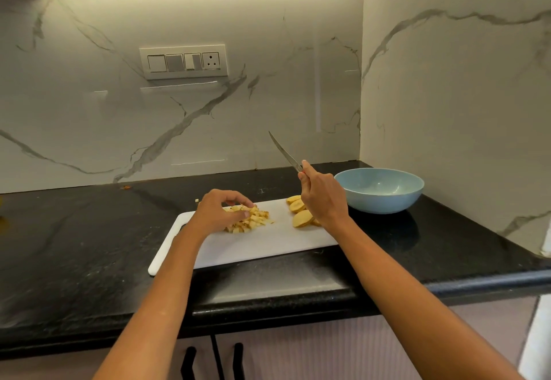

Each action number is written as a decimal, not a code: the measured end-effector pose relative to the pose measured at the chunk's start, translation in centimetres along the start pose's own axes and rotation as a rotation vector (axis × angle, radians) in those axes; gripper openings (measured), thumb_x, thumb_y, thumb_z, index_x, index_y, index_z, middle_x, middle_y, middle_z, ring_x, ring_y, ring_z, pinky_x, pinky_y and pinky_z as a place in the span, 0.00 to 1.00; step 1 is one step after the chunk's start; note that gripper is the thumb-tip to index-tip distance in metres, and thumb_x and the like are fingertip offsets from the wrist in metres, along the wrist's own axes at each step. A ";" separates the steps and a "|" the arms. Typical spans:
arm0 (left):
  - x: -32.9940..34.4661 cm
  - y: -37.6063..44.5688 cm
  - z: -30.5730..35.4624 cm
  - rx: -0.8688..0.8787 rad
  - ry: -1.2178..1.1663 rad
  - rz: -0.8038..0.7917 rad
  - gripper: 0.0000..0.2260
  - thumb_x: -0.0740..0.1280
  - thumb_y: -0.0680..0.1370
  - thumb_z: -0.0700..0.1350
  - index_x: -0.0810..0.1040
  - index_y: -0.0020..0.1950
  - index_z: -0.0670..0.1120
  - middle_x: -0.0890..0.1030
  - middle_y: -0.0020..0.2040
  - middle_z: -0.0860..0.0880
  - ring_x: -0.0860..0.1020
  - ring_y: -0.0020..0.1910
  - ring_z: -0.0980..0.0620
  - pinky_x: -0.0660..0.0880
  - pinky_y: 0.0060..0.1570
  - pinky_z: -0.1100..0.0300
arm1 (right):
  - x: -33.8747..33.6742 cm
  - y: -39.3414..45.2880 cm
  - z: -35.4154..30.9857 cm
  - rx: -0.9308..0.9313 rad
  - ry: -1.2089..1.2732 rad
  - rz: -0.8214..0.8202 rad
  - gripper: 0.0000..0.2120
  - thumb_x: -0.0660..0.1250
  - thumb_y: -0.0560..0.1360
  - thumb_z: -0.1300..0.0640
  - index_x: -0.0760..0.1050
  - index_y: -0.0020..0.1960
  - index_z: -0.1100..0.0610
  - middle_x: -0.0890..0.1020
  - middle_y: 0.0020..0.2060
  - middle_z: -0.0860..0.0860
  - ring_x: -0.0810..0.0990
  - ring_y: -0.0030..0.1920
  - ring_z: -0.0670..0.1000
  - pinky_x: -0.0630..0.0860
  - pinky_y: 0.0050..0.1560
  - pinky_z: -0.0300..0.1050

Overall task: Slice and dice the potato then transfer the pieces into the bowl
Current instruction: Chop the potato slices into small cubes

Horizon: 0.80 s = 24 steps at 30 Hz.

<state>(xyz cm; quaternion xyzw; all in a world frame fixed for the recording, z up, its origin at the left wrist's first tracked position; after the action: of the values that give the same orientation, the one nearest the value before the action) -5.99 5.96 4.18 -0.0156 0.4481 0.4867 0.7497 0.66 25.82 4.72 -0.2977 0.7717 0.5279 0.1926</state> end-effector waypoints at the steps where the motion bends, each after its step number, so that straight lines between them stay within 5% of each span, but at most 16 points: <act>1: 0.1 -0.1 -0.1 -0.015 -0.007 -0.049 0.09 0.74 0.70 0.41 0.80 0.42 0.55 0.81 0.47 0.53 0.76 0.52 0.52 0.71 0.57 0.54 | 0.0 -0.1 0.0 0.002 0.001 0.001 0.21 0.53 0.82 0.53 0.62 0.73 0.59 0.83 0.41 0.54 0.74 0.33 0.45 0.69 0.34 0.35; 4: 0.8 -0.1 -0.8 -0.043 0.153 -0.085 0.09 0.75 0.69 0.43 0.81 0.40 0.57 0.81 0.52 0.53 0.75 0.56 0.52 0.66 0.63 0.48 | 0.0 -0.2 0.1 0.007 0.002 0.007 0.21 0.53 0.82 0.53 0.62 0.73 0.59 0.83 0.42 0.54 0.74 0.34 0.45 0.70 0.34 0.35; 7: 0.7 0.1 -0.6 -0.019 0.271 0.110 0.09 0.70 0.74 0.39 0.82 0.45 0.54 0.81 0.53 0.52 0.74 0.56 0.53 0.63 0.61 0.54 | -0.1 -0.2 0.1 0.009 0.006 0.011 0.21 0.53 0.82 0.53 0.63 0.73 0.59 0.83 0.42 0.54 0.74 0.34 0.45 0.69 0.34 0.34; 10: 1.1 0.2 0.0 0.060 0.272 0.186 0.09 0.66 0.77 0.39 0.82 0.49 0.51 0.81 0.53 0.51 0.74 0.54 0.53 0.65 0.62 0.48 | 0.0 -0.2 0.1 0.003 0.016 0.016 0.21 0.54 0.82 0.53 0.64 0.73 0.59 0.83 0.42 0.54 0.74 0.34 0.45 0.69 0.34 0.34; 13: 2.4 0.0 1.0 0.179 0.318 0.136 0.07 0.66 0.77 0.46 0.82 0.52 0.51 0.82 0.51 0.53 0.70 0.49 0.57 0.64 0.57 0.53 | -0.1 0.1 0.5 0.027 0.038 0.031 0.19 0.54 0.82 0.54 0.66 0.71 0.60 0.82 0.41 0.55 0.74 0.34 0.46 0.69 0.34 0.36; 18: 4.7 0.3 1.9 0.250 0.459 -0.024 0.09 0.65 0.77 0.52 0.81 0.54 0.52 0.79 0.55 0.56 0.69 0.55 0.55 0.59 0.51 0.57 | -0.3 0.3 1.0 0.069 0.079 0.069 0.19 0.54 0.82 0.54 0.67 0.70 0.60 0.82 0.42 0.55 0.74 0.36 0.46 0.70 0.37 0.37; 24: 4.1 0.9 2.1 0.202 0.746 0.052 0.17 0.59 0.78 0.57 0.81 0.56 0.49 0.80 0.53 0.53 0.70 0.54 0.55 0.59 0.52 0.58 | -0.3 0.4 1.1 0.058 0.074 0.061 0.20 0.54 0.82 0.53 0.65 0.72 0.59 0.83 0.44 0.54 0.74 0.37 0.45 0.71 0.38 0.36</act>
<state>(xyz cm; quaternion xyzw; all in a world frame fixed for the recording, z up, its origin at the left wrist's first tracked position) -4.82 10.35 2.99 -0.1063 0.7358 0.4200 0.5204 0.59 26.98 4.74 -0.2875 0.8021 0.4994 0.1566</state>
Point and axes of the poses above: each hand's wrist, its own y-axis towards the middle knuckle, its own x-axis out of the palm, z = x × y, the point moved 4 cm from there along y, towards the middle knuckle
